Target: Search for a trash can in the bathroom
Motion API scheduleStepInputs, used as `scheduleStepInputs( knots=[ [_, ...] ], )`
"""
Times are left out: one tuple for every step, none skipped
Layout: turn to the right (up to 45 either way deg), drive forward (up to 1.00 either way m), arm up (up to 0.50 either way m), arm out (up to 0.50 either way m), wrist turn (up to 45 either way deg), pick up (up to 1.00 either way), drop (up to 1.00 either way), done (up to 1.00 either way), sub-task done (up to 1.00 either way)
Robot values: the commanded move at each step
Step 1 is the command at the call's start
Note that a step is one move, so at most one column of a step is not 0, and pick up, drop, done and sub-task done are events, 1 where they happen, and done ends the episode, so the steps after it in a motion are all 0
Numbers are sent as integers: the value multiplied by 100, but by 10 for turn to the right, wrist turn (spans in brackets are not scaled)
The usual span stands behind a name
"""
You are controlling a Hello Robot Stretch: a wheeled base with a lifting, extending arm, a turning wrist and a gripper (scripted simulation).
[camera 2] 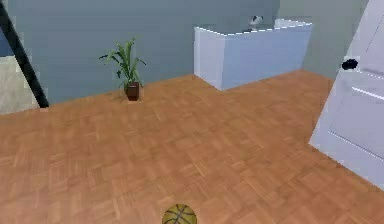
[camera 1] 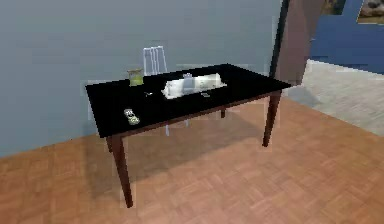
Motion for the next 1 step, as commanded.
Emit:
scheduleStepInputs(
  knots=[
    [30, 0, 0, 0, 0, 0, 0, 0, 0]
  ],
)
